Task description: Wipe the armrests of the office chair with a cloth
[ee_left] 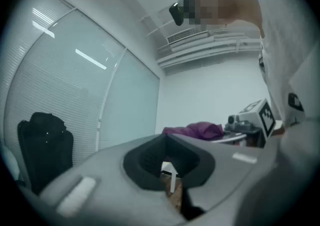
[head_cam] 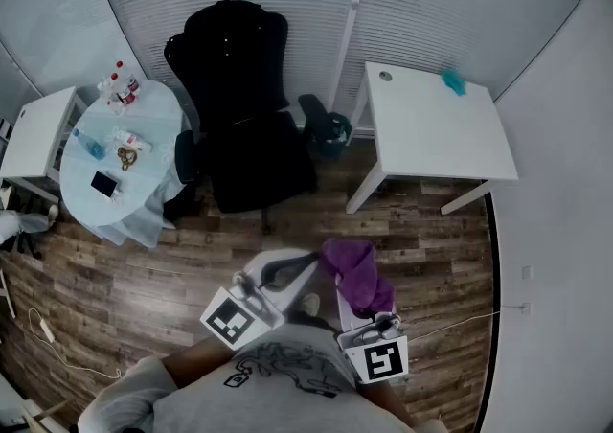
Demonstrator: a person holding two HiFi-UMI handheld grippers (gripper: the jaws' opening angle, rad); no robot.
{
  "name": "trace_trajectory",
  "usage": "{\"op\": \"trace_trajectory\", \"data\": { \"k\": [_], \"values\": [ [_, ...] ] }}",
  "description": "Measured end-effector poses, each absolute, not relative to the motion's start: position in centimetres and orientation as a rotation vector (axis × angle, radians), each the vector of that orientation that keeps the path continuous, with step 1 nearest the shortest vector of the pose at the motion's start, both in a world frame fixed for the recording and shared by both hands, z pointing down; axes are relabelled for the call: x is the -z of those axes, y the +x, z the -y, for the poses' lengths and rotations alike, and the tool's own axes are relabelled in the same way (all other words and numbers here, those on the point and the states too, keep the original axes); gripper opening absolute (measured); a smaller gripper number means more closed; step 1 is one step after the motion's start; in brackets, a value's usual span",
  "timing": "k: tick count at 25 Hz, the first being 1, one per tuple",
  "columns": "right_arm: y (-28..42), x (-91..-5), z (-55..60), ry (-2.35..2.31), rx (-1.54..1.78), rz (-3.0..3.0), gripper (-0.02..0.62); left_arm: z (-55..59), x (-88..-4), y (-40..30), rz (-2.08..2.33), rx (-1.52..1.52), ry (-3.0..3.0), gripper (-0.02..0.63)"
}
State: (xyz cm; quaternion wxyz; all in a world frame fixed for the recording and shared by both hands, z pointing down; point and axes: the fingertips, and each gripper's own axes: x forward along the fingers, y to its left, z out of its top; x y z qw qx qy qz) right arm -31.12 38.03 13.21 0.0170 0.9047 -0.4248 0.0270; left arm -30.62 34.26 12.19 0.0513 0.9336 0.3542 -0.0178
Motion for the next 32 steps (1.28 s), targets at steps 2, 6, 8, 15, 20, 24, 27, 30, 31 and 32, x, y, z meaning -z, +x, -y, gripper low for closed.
{"op": "trace_trajectory", "data": {
  "k": [2, 6, 8, 15, 20, 24, 27, 30, 31, 32],
  "values": [
    [-30.4, -13.2, -38.0, 2.814, -0.087, 1.327, 0.029, -34.4, -12.3, -29.9, -1.078, 0.047, 2.845, 0.003],
    [-29.0, -13.3, -38.5, 2.819, -0.089, 1.338, 0.029, -34.9, -12.2, -28.5, -1.064, 0.040, 2.849, 0.002],
    [-28.0, -13.2, -39.3, 2.846, -0.093, 1.348, 0.029, -35.5, -12.4, -27.7, -1.058, 0.034, 2.858, 0.002],
    [-25.2, -13.6, -43.2, 2.824, -0.100, 1.370, 0.029, -38.7, -12.9, -25.0, -1.013, 0.021, 2.891, 0.002],
    [-23.8, -14.3, -45.7, 2.815, -0.118, 1.386, 0.029, -41.0, -13.6, -23.6, -0.981, 0.012, 2.888, 0.002],
    [-22.3, -14.8, -46.5, 2.820, -0.132, 1.387, 0.028, -41.8, -13.8, -22.4, -0.975, 0.011, 2.891, 0.002],
    [-20.9, -15.4, -46.2, 2.806, -0.136, 1.401, 0.029, -41.6, -14.2, -21.0, -0.963, 0.007, 2.896, 0.002],
    [-19.4, -15.6, -45.7, 2.812, -0.124, 1.390, 0.029, -40.9, -14.7, -19.5, -0.958, 0.010, 2.897, 0.002],
    [-18.7, -15.7, -45.4, 2.812, -0.125, 1.387, 0.029, -40.6, -14.7, -18.8, -0.953, 0.015, 2.894, 0.002],
    [-17.9, -15.8, -45.1, 2.810, -0.127, 1.387, 0.029, -40.2, -14.8, -18.0, -0.946, 0.018, 2.891, 0.002]
  ]
}}
